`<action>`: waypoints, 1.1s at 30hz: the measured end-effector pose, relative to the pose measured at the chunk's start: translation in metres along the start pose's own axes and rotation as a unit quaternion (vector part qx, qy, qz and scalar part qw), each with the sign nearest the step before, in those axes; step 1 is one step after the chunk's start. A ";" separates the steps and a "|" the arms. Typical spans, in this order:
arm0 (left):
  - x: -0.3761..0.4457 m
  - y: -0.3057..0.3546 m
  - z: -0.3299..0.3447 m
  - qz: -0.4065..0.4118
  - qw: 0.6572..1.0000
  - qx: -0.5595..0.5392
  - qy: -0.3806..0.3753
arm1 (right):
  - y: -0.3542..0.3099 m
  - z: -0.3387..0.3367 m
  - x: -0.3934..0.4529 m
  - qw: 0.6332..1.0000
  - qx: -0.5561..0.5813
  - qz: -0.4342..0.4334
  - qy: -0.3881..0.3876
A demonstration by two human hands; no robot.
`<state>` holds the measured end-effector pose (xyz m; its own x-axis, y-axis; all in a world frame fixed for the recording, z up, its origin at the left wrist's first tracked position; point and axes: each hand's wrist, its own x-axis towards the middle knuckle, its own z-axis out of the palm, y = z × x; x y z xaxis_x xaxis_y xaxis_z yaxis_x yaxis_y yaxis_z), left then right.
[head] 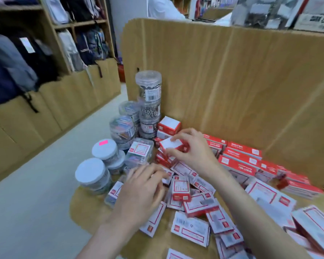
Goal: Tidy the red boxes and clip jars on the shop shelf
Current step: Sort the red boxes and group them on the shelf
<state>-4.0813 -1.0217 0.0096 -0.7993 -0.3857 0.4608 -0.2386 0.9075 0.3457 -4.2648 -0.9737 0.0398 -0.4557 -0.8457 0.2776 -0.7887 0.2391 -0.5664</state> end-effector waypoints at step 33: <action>0.052 -0.022 -0.014 0.044 0.998 -0.017 0.031 | -0.011 -0.046 -0.001 0.969 0.232 0.050 0.067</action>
<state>-4.1098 -1.0640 0.0378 -0.7807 -0.3144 0.5400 -0.1487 0.9329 0.3281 -4.2744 -0.9530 0.0817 -0.5946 -0.7519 0.2847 -0.4814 0.0493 -0.8751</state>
